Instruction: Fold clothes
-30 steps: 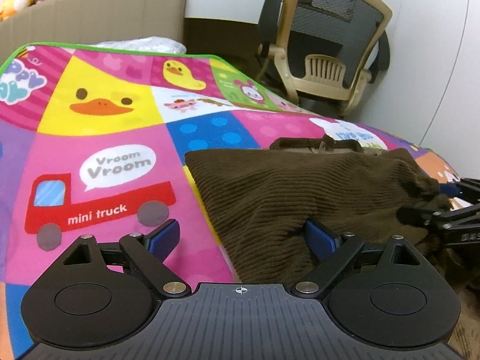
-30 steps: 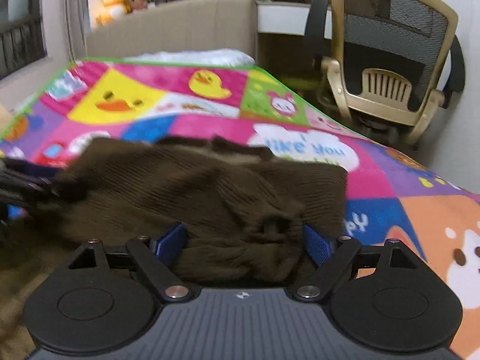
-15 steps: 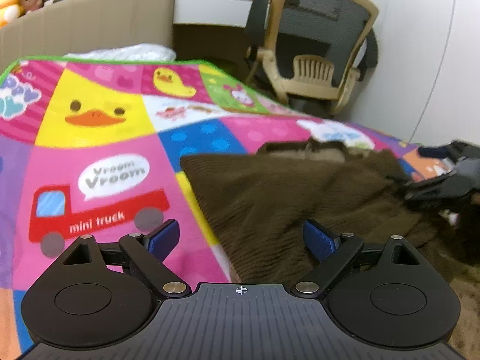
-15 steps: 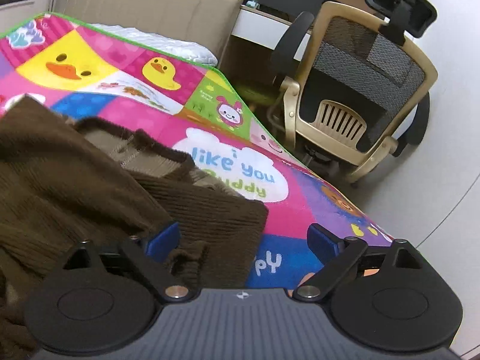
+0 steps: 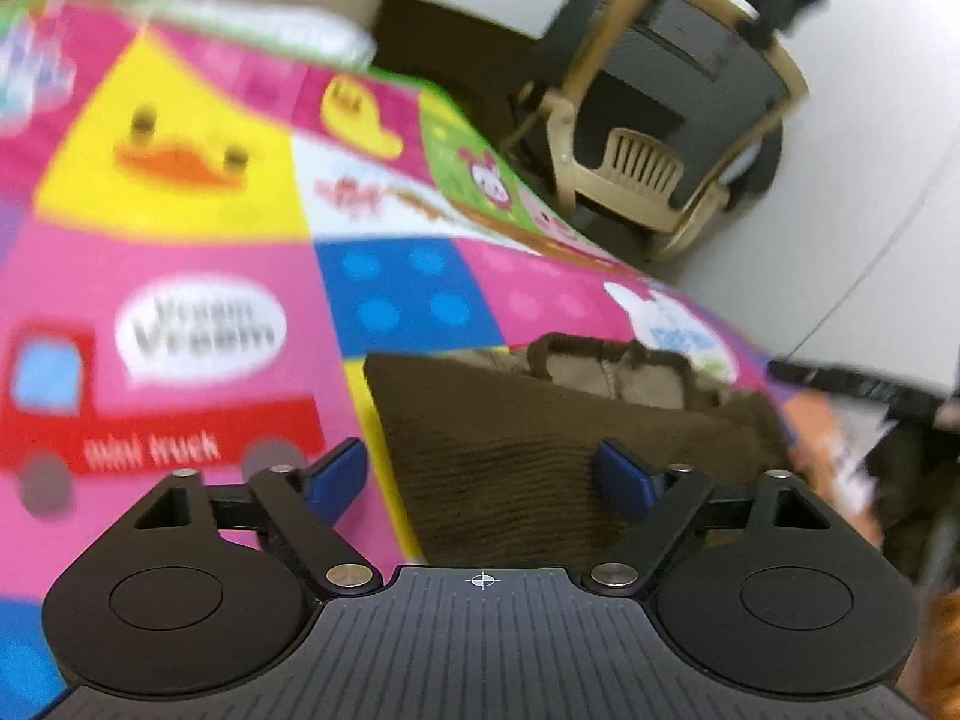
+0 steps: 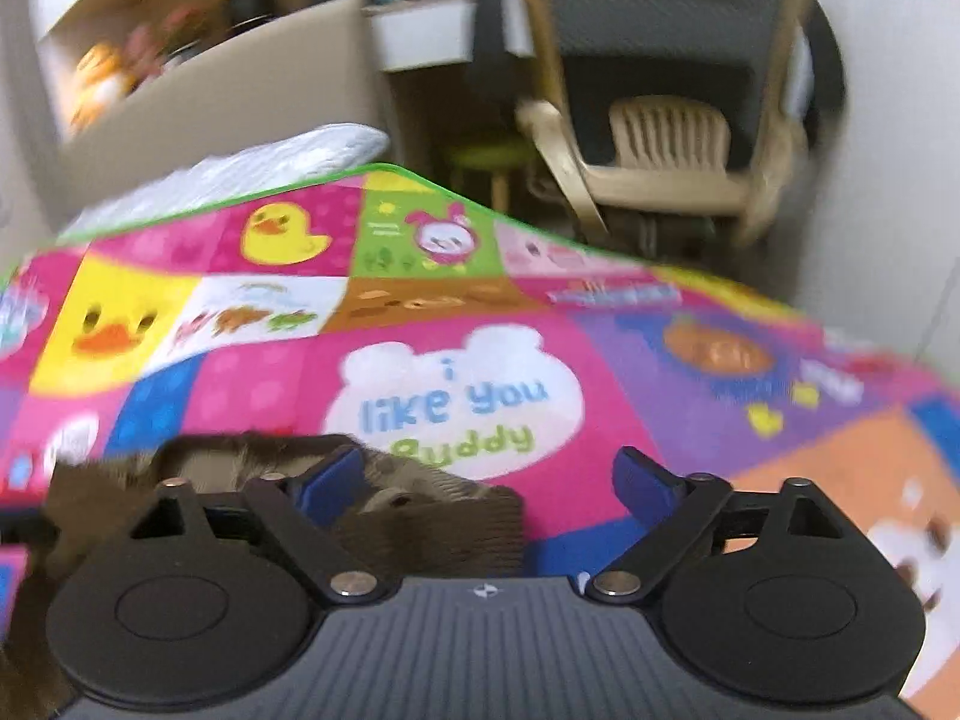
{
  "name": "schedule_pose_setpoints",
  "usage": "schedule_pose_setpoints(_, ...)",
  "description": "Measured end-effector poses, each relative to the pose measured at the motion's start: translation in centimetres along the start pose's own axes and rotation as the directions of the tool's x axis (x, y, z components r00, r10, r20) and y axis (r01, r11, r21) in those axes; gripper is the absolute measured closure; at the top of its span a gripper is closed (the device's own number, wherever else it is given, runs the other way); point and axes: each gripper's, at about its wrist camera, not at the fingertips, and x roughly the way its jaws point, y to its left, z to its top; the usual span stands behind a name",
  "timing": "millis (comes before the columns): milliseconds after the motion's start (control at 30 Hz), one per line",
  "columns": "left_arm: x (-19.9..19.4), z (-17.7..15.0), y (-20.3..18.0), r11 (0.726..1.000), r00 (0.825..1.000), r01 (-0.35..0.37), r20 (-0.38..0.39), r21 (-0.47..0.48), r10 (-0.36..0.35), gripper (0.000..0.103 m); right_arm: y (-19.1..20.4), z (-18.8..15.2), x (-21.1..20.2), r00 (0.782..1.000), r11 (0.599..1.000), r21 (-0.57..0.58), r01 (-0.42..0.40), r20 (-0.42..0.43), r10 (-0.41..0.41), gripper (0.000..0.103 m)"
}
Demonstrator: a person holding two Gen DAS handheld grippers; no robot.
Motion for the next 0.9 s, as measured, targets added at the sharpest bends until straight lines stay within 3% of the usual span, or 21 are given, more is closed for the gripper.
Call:
schedule_pose_setpoints(67, 0.5, 0.0, 0.9, 0.998, 0.999, 0.043, -0.012, -0.053, -0.043, 0.034, -1.1, -0.5, 1.1, 0.999, 0.998, 0.052, -0.024, -0.033, 0.026, 0.036)
schedule_pose_setpoints(133, 1.1, -0.1, 1.3, 0.996, 0.998, 0.057, -0.011, -0.067, -0.058, 0.033, -1.7, -1.3, 2.0, 0.994, 0.991, 0.109, -0.078, -0.062, 0.085, 0.040)
schedule_pose_setpoints(233, 2.2, -0.1, 1.5, 0.992, 0.998, 0.066, 0.004, -0.105, -0.066, 0.032, -1.2, -1.7, 2.5, 0.992, 0.988, 0.107, -0.110, -0.049, 0.115, 0.043)
schedule_pose_setpoints(300, 2.7, 0.2, 1.4, 0.989, 0.997, 0.075, 0.025, -0.126, -0.072, 0.033, -0.4, -1.4, 2.9, 0.989, 0.986, 0.099, -0.132, -0.056, 0.138, 0.058)
schedule_pose_setpoints(333, 2.8, 0.4, 1.2, 0.989, 0.997, 0.071, 0.028, -0.127, -0.068, 0.038, 0.0, -1.4, 2.9, 0.986, 0.985, 0.095, -0.146, -0.062, 0.152, 0.071)
schedule_pose_setpoints(367, 2.8, 0.4, 1.0, 0.989, 0.997, 0.073, 0.024, -0.127, -0.071, 0.068, 0.4, -1.3, 3.0, 0.984, 0.983, 0.090, -0.159, -0.067, 0.165, 0.089)
schedule_pose_setpoints(400, 2.7, 0.5, 0.9, 0.989, 0.997, 0.076, 0.020, -0.127, -0.074, 0.084, 0.6, -1.2, 2.7, 0.981, 0.980, 0.095, -0.175, -0.063, 0.181, 0.089)
schedule_pose_setpoints(500, 0.8, 0.4, -0.1, 0.992, 0.993, 0.107, 0.048, -0.070, -0.104, 0.087, 0.7, -1.4, -1.5, 0.966, 0.963, 0.075, -0.260, 0.027, 0.258, 0.090)
schedule_pose_setpoints(633, -5.9, -1.3, -2.1, 0.982, 0.976, 0.179, 0.114, 0.059, -0.185, 0.089, -0.3, -3.6, -9.8, 0.941, 0.943, 0.043, -0.330, 0.091, 0.326, 0.093)
schedule_pose_setpoints(767, -13.3, -6.1, -4.2, 0.948, 0.950, 0.246, 0.144, 0.204, -0.278, 0.089, -0.7, -8.8, -14.8, 0.956, 0.958, -0.038, -0.284, 0.066, 0.286, 0.093)
schedule_pose_setpoints(833, -15.8, -9.1, -4.7, 0.929, 0.947, 0.256, 0.125, 0.266, -0.296, 0.088, -0.9, -11.6, -17.1, 0.965, 0.964, -0.083, -0.253, 0.050, 0.258, 0.092)
schedule_pose_setpoints(900, -17.0, -12.0, -4.2, 0.922, 0.952, 0.265, 0.073, 0.282, -0.297, 0.079, -1.0, -14.4, -19.4, 0.973, 0.967, -0.127, -0.222, 0.036, 0.228, 0.092)
